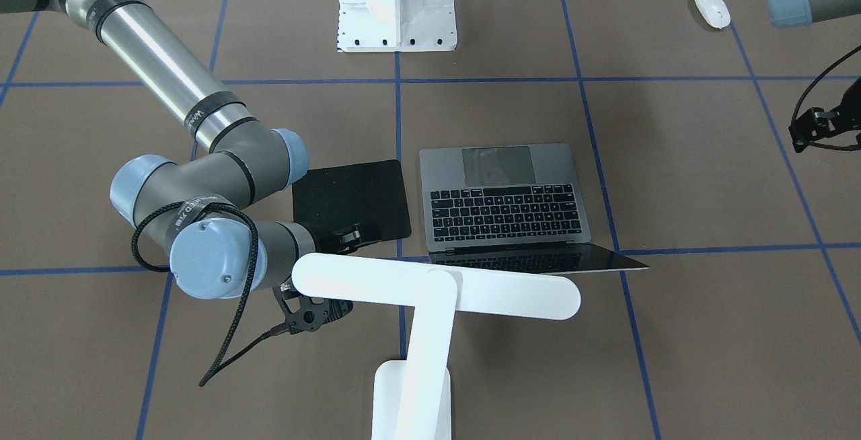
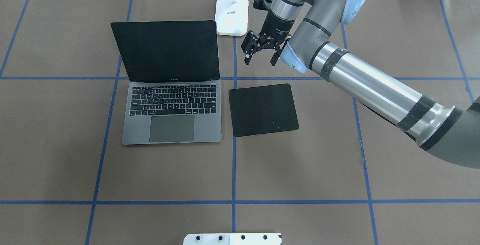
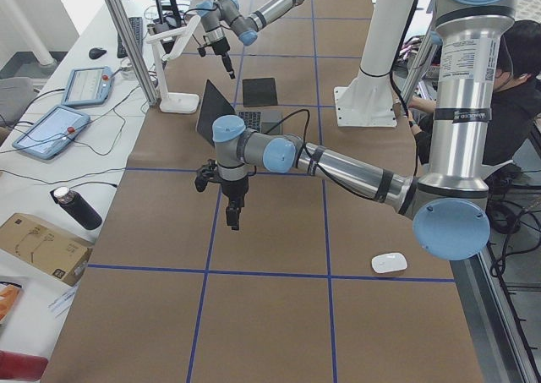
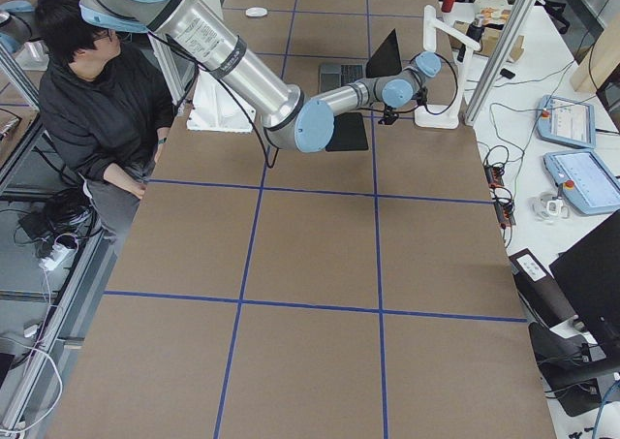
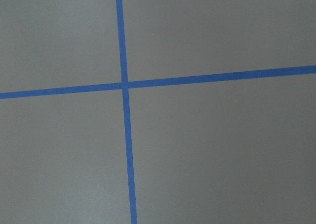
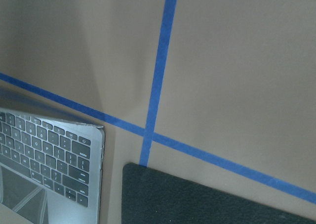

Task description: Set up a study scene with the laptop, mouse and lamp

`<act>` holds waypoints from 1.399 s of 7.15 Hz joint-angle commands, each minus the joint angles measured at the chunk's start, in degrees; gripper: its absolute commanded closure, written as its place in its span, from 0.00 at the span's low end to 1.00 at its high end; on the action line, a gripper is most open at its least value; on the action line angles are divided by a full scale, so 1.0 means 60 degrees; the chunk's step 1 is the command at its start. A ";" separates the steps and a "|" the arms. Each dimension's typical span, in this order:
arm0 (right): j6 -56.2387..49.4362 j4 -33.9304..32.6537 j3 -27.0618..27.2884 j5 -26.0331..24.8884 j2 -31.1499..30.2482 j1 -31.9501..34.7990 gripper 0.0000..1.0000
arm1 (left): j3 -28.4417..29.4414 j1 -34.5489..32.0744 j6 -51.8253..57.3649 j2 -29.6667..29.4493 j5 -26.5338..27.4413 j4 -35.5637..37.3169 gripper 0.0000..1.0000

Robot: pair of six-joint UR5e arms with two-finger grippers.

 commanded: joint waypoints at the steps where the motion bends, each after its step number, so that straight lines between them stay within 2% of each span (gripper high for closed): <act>1: 0.0000 -0.0126 0.1157 -0.0214 -0.1049 0.0540 0.01 | -0.0038 -0.0013 0.0041 -0.0033 -0.0029 -0.0012 0.00; 2: 0.0029 -0.0156 0.1829 -0.0200 -0.1707 0.0862 0.01 | -0.0081 -0.0013 0.0085 -0.0018 -0.0058 -0.0012 0.00; 3: 0.0218 -0.0157 0.2880 -0.0301 -0.2815 0.1228 0.01 | -0.0241 -0.0028 0.0100 0.0054 -0.0059 -0.0026 0.00; 4: 0.0307 -0.0229 0.3543 -0.0477 -0.3508 0.1652 0.01 | -0.0649 -0.0043 0.0028 0.0229 -0.0073 -0.0026 0.00; 5: 0.0308 -0.0810 0.4144 -0.0725 -0.3979 0.1976 0.01 | -0.0972 -0.0043 0.0012 0.0695 -0.0088 -0.0055 0.00; 6: 0.0308 -0.1860 0.4948 -0.1148 -0.4201 0.2182 0.01 | -0.1178 -0.0043 -0.0002 0.1207 -0.0102 -0.0331 0.00; 7: 0.0294 -0.2900 0.5942 -0.1848 -0.4566 0.2184 0.01 | -0.1050 -0.0043 -0.0452 0.2053 -0.0349 -0.1654 0.00; 8: 0.0163 -0.3389 0.6692 -0.2029 -0.5034 0.2228 0.01 | -0.0541 -0.0014 -0.1501 0.2903 -0.0555 -0.3755 0.00; 9: 0.0147 -0.3394 0.7207 -0.2031 -0.5531 0.2373 0.01 | 0.0102 0.0016 -0.1772 0.3622 -0.0818 -0.5400 0.00; 10: 0.0147 -0.3394 0.7444 -0.2031 -0.5768 0.2389 0.01 | 0.0384 0.0059 -0.2152 0.4122 -0.0835 -0.6099 0.00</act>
